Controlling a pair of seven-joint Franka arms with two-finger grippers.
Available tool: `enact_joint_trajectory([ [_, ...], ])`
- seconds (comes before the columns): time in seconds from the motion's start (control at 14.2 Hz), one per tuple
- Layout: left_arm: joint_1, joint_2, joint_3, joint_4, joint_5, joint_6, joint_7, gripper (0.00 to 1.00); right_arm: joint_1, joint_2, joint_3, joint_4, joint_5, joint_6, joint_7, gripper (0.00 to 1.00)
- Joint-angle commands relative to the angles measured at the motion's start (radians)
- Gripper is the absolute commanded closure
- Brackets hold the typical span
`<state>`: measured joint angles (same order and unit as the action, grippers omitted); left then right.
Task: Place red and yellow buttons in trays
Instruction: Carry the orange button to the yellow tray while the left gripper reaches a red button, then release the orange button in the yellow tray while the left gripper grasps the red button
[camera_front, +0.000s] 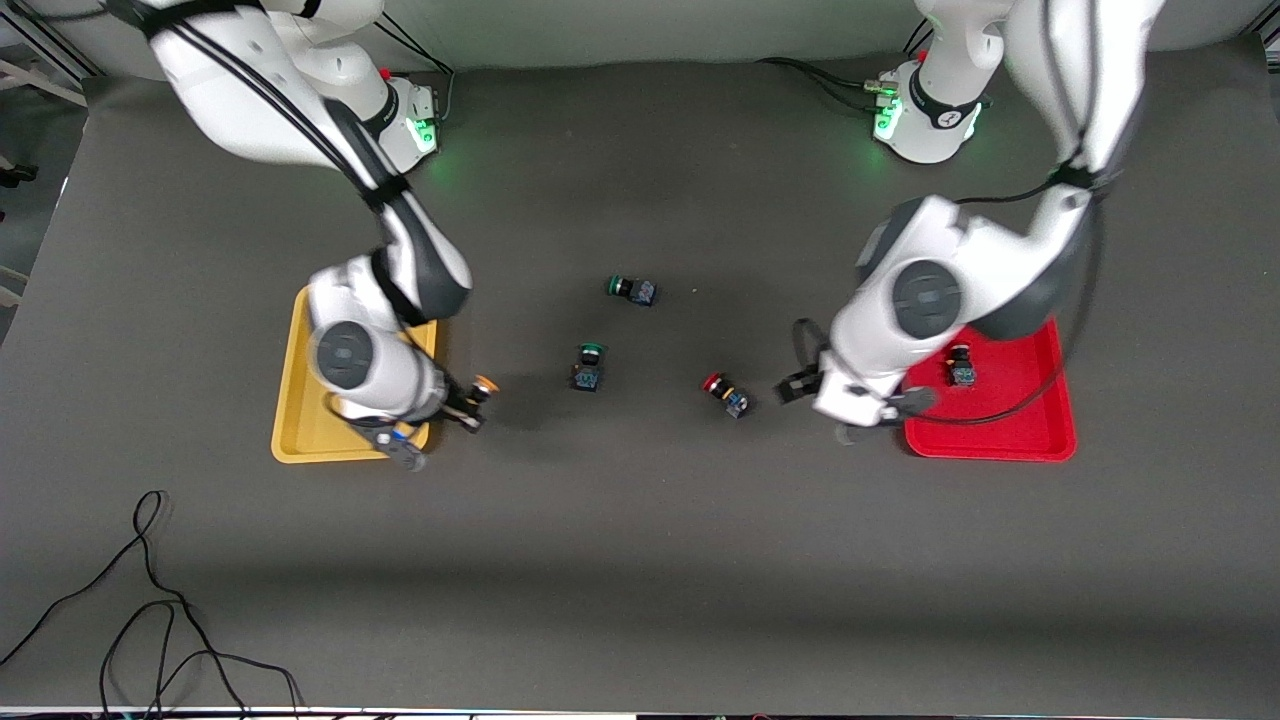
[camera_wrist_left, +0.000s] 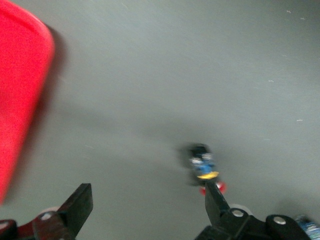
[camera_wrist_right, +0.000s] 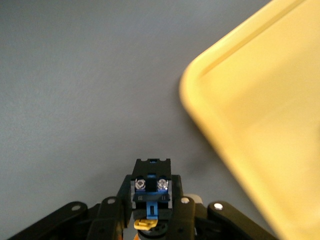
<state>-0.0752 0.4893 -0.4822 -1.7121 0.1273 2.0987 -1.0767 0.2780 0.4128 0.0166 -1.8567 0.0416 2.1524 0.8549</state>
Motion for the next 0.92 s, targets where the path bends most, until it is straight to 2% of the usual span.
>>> enact_joint_trajectory([
  [0.0,-0.099,0.176,0.022,0.123,0.093,0.062,-0.193,0.00,-0.037,-0.080,-0.128,-0.042,0.014,-0.075,-0.274,1.00],
  [0.14,-0.123,0.231,0.033,0.121,0.159,0.134,-0.265,0.00,-0.040,-0.048,-0.176,-0.079,0.030,-0.008,-0.373,1.00],
  [0.35,-0.175,0.273,0.069,0.123,0.163,0.152,-0.290,0.01,-0.040,-0.002,-0.184,-0.148,0.037,0.138,-0.381,1.00],
  [0.42,-0.195,0.281,0.088,0.123,0.161,0.159,-0.293,0.04,-0.040,0.009,-0.184,-0.148,0.038,0.147,-0.379,1.00],
  [0.49,-0.204,0.287,0.096,0.123,0.161,0.161,-0.299,0.16,-0.040,0.011,-0.184,-0.148,0.052,0.147,-0.376,0.94],
  [0.56,-0.206,0.288,0.096,0.123,0.161,0.159,-0.304,0.33,-0.040,0.011,-0.184,-0.148,0.087,0.147,-0.381,0.90],
  [0.63,-0.206,0.291,0.096,0.121,0.160,0.159,-0.307,0.47,-0.040,0.009,-0.184,-0.148,0.102,0.147,-0.381,0.36],
  [0.7,-0.207,0.292,0.096,0.121,0.161,0.158,-0.324,0.62,-0.040,0.000,-0.184,-0.148,0.104,0.141,-0.379,0.01],
  [0.77,-0.207,0.292,0.096,0.121,0.163,0.155,-0.328,0.80,-0.040,-0.018,-0.185,-0.148,0.104,0.126,-0.379,0.00],
  [0.85,-0.206,0.288,0.096,0.123,0.163,0.147,-0.327,0.93,-0.042,-0.052,-0.185,-0.144,0.104,0.095,-0.381,0.00],
])
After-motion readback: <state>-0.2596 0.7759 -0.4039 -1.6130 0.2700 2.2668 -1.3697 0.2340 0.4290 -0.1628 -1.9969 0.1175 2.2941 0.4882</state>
